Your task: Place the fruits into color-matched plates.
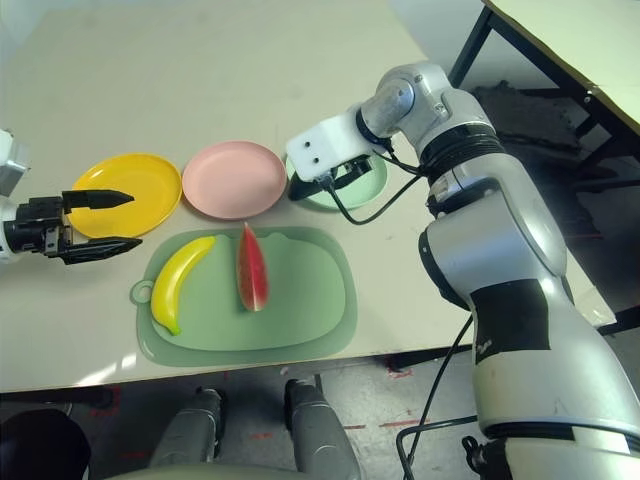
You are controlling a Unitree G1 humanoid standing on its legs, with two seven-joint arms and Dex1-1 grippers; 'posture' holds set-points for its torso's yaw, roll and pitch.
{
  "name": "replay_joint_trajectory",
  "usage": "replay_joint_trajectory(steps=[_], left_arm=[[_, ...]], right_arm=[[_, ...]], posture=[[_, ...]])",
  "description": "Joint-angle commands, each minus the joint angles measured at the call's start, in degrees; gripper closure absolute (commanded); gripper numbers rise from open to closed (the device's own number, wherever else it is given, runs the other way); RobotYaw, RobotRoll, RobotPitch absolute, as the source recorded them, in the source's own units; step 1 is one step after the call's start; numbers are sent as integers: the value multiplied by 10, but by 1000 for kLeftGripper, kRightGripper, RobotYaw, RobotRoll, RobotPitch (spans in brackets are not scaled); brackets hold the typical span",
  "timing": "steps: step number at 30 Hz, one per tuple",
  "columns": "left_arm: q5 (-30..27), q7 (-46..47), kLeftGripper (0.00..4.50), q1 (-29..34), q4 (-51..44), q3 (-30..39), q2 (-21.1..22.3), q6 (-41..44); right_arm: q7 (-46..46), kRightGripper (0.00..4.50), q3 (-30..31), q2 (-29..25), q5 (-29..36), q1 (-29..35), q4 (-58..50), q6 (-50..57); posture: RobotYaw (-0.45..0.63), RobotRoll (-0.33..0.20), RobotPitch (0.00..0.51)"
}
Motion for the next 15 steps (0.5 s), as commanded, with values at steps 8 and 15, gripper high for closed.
replay_joint_trajectory(steps=[8,15], left_arm=[[-2,22,0,-10,-51,-20,10,59],[-3,38,0,-7,-84,-25,11,84]], right_arm=[[-75,1488,-1,15,-84,0,27,91],[-77,1488,-12,22,-90,4,29,107]], posture=[[-11,0,197],[-5,0,199]])
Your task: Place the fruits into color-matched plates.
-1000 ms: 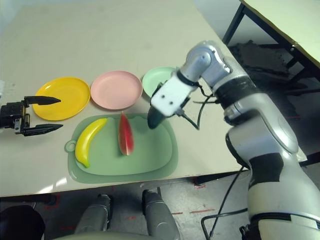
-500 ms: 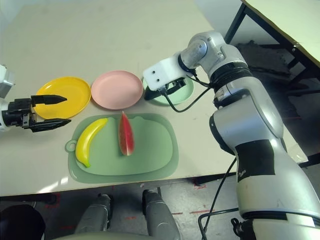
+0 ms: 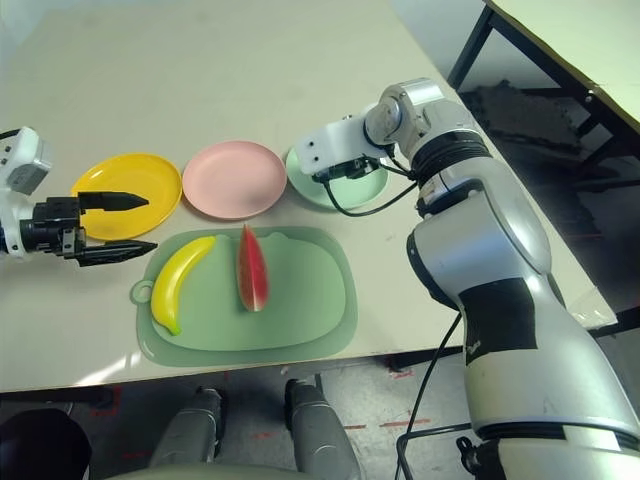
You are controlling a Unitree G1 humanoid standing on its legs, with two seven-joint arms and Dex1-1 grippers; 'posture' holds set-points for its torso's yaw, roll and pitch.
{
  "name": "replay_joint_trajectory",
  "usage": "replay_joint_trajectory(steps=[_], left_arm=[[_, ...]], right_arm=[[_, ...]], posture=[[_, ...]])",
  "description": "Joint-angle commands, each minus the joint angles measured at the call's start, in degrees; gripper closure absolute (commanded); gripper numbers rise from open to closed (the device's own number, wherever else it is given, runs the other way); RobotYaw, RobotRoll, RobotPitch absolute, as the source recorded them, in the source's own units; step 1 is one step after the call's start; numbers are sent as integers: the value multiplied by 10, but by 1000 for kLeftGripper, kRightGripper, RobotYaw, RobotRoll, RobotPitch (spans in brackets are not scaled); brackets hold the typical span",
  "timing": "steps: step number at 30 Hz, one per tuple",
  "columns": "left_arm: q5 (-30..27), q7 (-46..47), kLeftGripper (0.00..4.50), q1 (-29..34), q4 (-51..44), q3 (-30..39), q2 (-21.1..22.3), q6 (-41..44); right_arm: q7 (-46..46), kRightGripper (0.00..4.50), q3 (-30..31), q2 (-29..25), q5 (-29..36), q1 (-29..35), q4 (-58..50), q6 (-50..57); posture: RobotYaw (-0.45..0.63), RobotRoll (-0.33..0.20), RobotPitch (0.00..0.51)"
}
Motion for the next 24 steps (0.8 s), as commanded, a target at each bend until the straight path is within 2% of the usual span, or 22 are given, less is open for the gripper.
replay_joint_trajectory(steps=[1,8,12,20,24], left_arm=[[0,3,0,1,-15,-7,7,9],[2,3,0,-1,-12,-6,9,7],[2,2,0,-1,-10,-5,7,1],[2,-1,0,-3,-4,-2,5,-14],[11,-16,0,-1,11,-2,13,-36]], right_arm=[[3,1488,-11,4,-4,4,6,2],[8,1488,-15,6,-5,5,5,-5],[9,54,-14,6,-7,5,5,-14],[15,19,-11,-4,-11,1,2,-39],[46,19,-12,-15,-8,-11,-11,-103]], posture=[[-5,0,198],[-5,0,196],[-5,0,194],[-11,0,196],[-18,0,200]])
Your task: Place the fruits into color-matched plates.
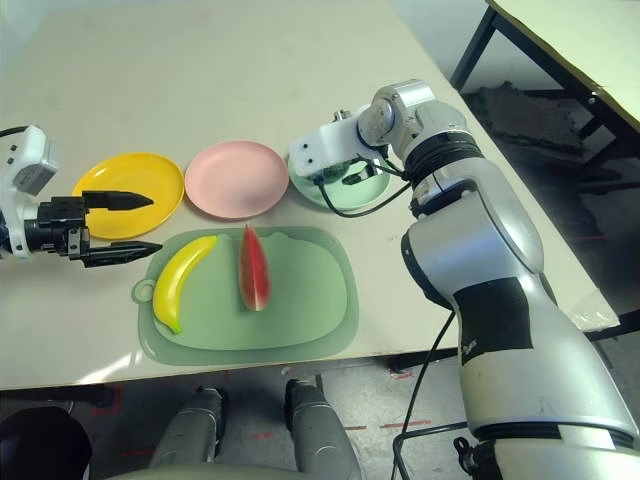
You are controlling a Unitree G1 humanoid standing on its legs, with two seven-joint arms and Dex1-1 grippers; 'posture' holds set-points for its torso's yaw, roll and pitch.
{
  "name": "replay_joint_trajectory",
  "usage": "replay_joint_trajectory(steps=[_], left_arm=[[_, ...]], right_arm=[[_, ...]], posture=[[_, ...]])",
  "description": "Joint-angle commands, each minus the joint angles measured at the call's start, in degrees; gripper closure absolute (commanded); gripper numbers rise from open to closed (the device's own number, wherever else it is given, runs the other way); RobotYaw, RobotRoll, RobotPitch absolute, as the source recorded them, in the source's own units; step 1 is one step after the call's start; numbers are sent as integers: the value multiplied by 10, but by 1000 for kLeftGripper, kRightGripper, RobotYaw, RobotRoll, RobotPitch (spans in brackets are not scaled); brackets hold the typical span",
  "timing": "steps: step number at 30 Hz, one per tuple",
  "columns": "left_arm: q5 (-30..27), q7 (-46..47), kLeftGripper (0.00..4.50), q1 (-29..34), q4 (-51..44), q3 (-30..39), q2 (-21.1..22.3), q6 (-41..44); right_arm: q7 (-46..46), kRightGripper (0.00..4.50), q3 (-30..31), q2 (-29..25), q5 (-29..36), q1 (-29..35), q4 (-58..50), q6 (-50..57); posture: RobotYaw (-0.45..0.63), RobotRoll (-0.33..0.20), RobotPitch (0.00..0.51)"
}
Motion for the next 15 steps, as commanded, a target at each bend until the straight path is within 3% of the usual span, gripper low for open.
replay_joint_trajectory(steps=[1,6,10,15], left_arm=[[9,-19,0,1,13,0,12,-24],[29,-76,0,11,52,1,27,-108],[32,-148,0,10,83,0,34,-192],[30,-186,0,1,111,-4,27,-229]], right_arm=[[38,19,-7,-10,2,-14,-13,-59],[110,19,-14,-24,35,-26,-59,-225],[215,19,-27,-24,131,-10,-124,-340],[309,19,-16,-21,261,21,-242,-351]], posture=[[-24,0,203],[-40,0,208],[-56,0,210],[-69,0,208]])
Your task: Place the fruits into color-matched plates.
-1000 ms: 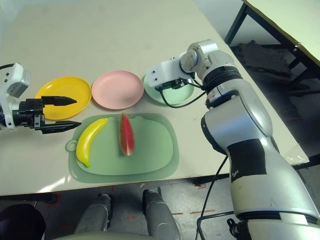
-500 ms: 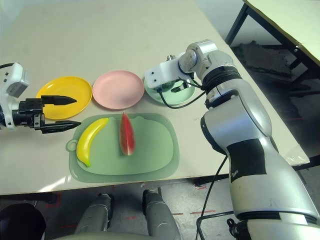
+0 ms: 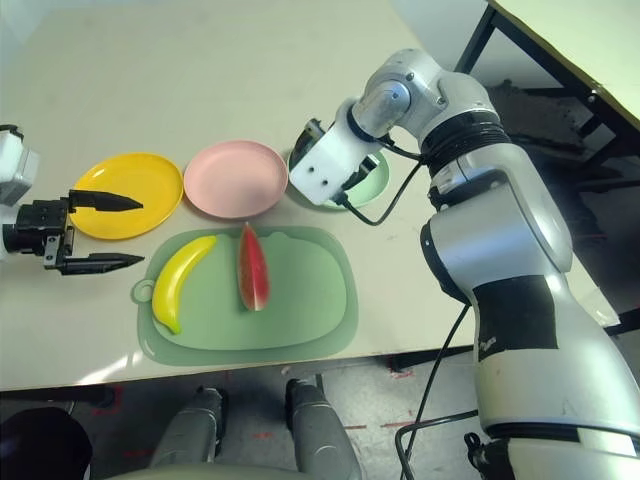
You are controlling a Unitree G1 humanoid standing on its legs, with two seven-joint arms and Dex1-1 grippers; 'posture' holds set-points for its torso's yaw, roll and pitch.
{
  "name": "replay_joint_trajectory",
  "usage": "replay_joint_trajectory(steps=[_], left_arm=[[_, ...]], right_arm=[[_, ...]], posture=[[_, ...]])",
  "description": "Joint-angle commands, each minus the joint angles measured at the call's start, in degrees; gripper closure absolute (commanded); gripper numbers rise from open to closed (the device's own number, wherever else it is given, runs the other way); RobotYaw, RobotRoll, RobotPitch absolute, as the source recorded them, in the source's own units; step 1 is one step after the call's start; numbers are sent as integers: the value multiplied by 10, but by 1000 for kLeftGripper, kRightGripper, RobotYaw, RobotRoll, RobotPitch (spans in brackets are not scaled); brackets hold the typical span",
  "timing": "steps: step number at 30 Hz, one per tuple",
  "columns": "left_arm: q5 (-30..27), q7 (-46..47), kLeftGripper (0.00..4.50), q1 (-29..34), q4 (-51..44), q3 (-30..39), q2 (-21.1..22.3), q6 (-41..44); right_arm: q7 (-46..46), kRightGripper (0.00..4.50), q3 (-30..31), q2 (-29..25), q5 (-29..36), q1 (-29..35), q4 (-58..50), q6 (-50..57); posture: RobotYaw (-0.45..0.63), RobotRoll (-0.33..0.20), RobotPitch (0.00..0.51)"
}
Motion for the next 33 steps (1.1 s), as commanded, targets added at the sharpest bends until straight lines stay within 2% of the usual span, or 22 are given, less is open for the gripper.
replay_joint_trajectory(steps=[1,5,10,19,26,33], left_arm=[[5,-22,0,-6,11,-7,-1,-23],[10,-23,0,-13,14,-12,-3,-24],[12,-18,0,-11,10,-12,-2,-20],[-3,2,0,-12,3,4,-1,2],[-2,6,0,-14,2,1,-4,3],[-1,9,0,-18,1,-6,-10,7]], right_arm=[[63,19,7,2,93,25,-89,11],[104,19,15,-4,147,53,-175,46],[113,19,38,-16,185,95,-279,101],[113,19,51,-6,176,125,-328,145],[113,19,77,0,155,147,-341,139],[102,19,84,45,112,145,-304,133]], posture=[[-69,0,208],[-65,0,205],[-43,0,200],[-27,0,197],[-23,0,200],[-28,0,206]])
